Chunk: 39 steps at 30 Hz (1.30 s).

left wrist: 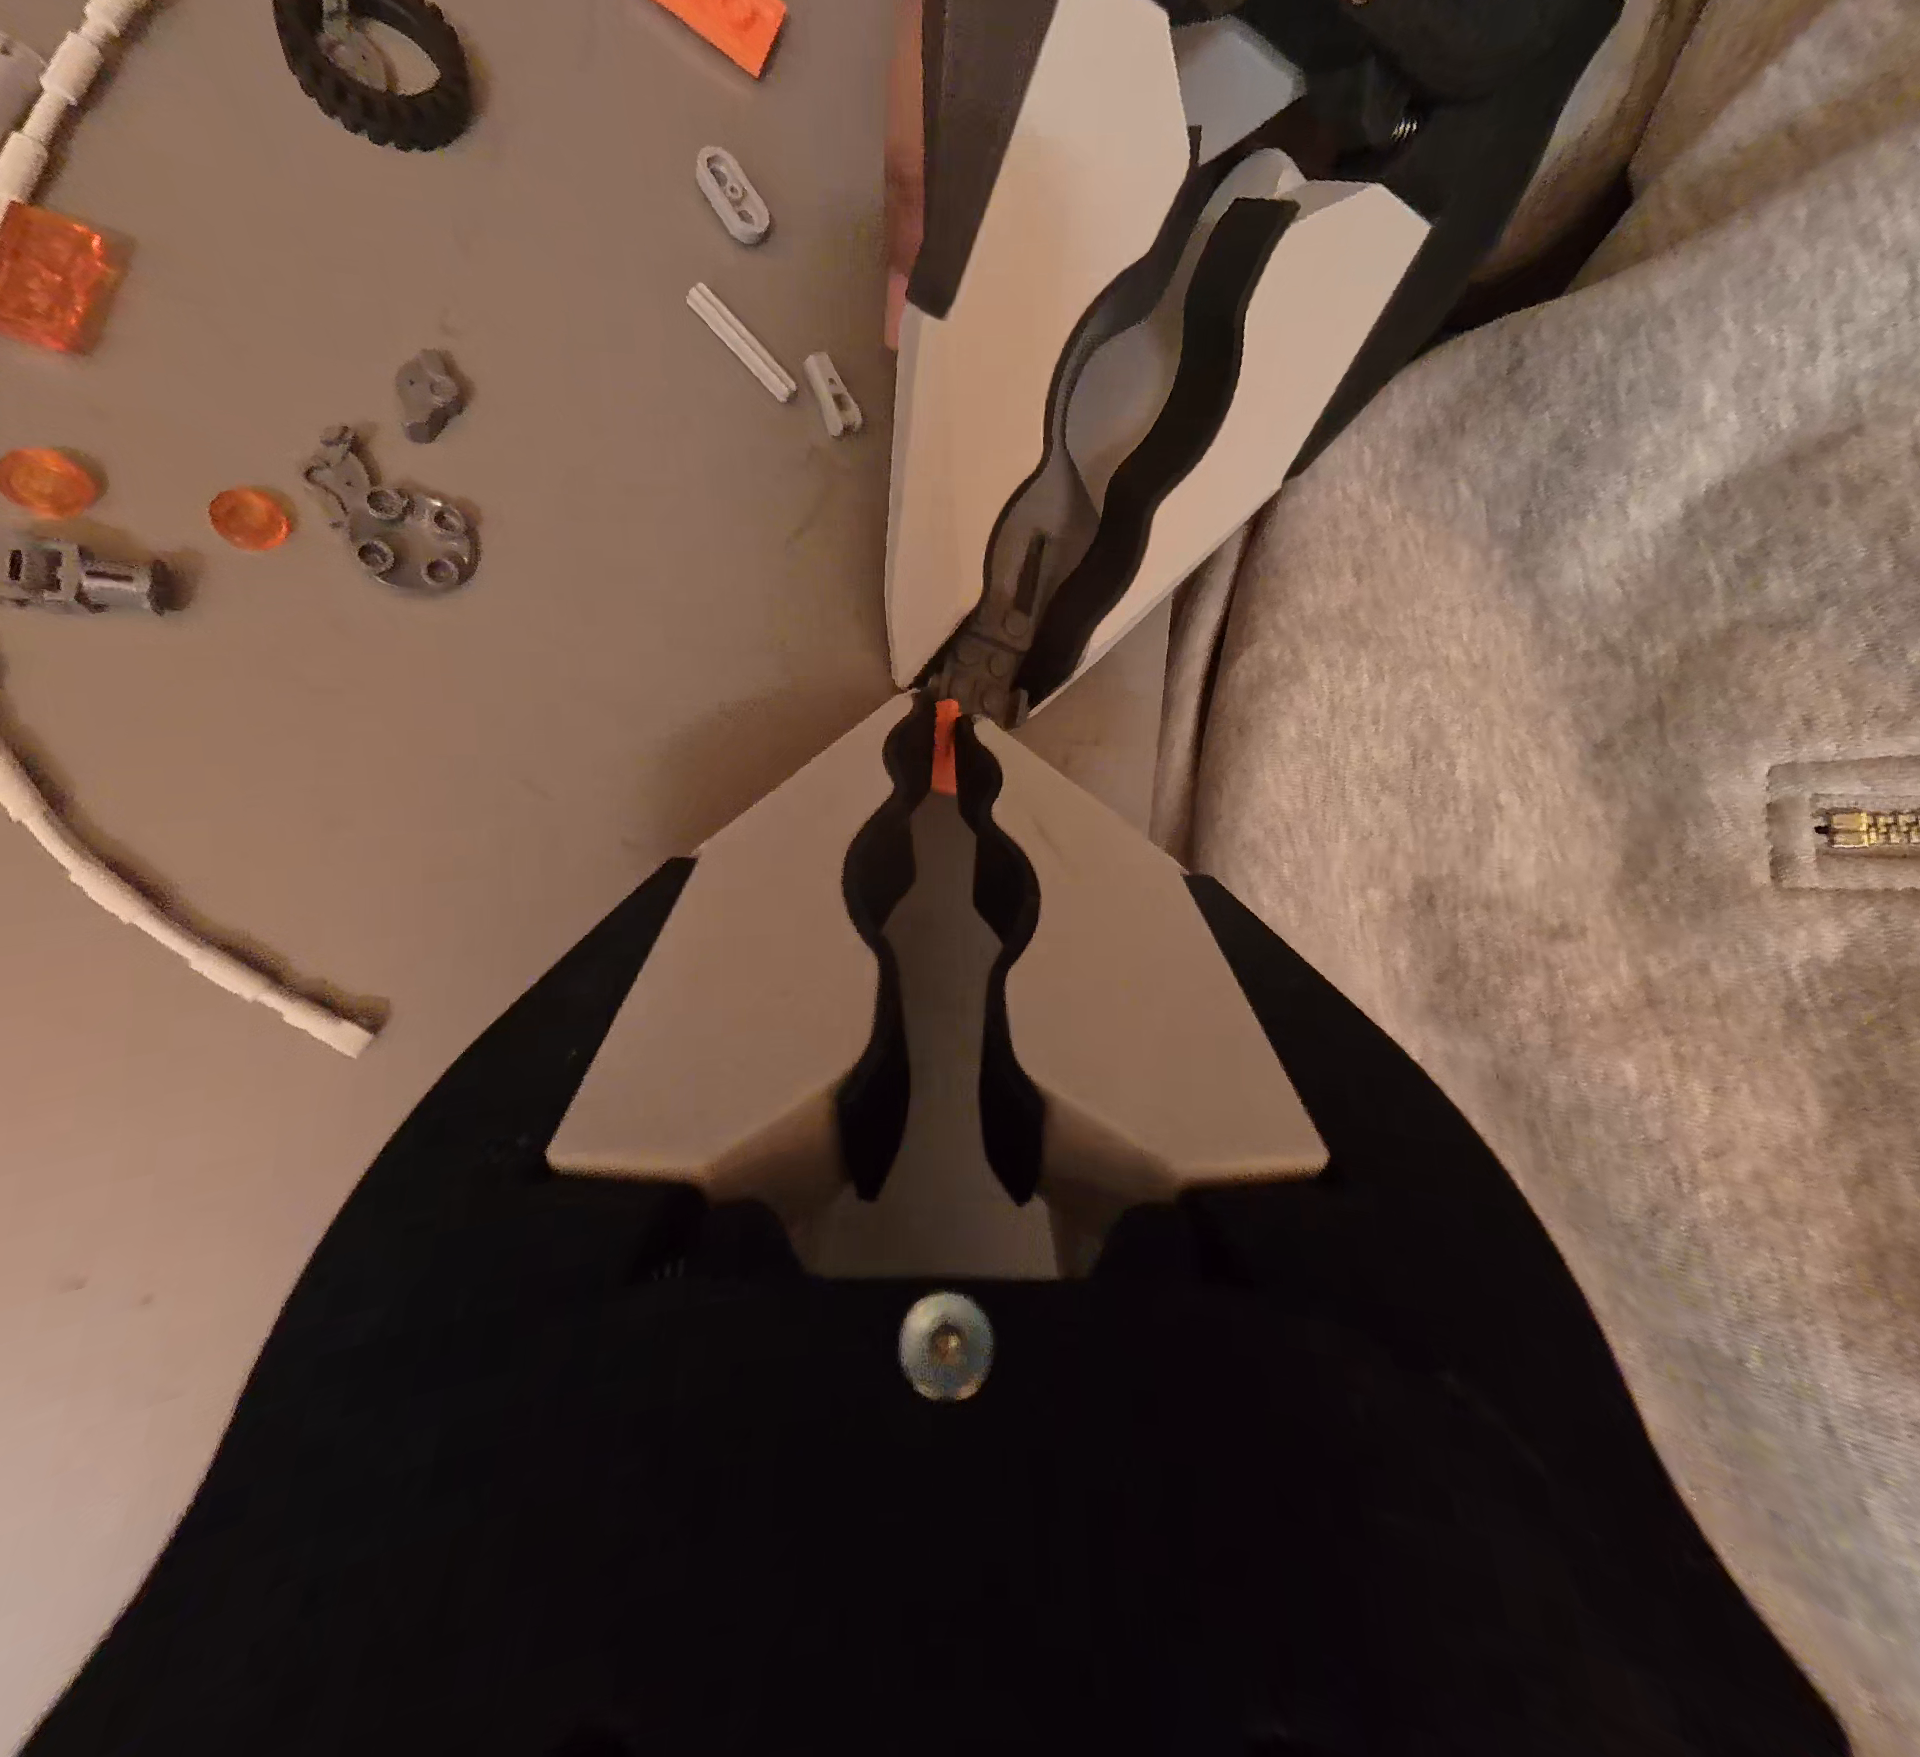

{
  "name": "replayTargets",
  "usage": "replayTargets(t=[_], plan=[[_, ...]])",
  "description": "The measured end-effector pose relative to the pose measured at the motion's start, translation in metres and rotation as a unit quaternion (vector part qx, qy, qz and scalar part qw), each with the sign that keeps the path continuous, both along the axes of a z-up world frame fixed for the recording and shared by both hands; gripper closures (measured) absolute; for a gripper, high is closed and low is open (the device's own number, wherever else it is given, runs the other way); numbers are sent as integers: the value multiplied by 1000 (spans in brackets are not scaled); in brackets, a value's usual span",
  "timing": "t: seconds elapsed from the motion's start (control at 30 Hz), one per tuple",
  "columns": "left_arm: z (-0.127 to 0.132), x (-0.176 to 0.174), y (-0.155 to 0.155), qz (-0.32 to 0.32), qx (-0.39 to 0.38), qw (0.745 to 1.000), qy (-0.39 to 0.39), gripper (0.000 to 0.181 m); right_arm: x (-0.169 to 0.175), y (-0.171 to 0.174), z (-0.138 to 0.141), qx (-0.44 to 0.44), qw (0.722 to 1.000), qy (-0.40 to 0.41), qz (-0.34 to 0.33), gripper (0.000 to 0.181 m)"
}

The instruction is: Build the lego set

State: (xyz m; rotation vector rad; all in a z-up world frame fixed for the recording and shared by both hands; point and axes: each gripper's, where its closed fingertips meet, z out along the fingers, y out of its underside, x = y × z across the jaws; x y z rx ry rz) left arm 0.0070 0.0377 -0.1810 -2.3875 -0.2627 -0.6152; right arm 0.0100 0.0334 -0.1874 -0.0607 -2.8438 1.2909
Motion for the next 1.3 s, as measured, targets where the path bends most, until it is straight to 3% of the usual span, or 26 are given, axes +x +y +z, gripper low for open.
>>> replayTargets(t=[0.4, 0.8, 0.93, 1.1, 1.3], plan=[[-1, -1, 1, -10, -18, 998, -51, 179, 1, 1, 1, 0, 1000, 0, 3, 160], [-2, 0, 2, -27, -12, 999, -34, 177, 2, 2, 1, 0, 1000, 2, 2, 160], [5, -15, 5, 20, 35, 999, -19, 170, 0, 2, 2, 0, 1000, 5, -8, 160], [33, -37, 1, 80, 117, 990, -14, 163, -4, 3, 2, 0, 1000, 1, -12, 160], [19, -43, -8, 103, 87, 990, 29, 163, -15, 4, 2, 0, 1000, 5, -28, 157]])
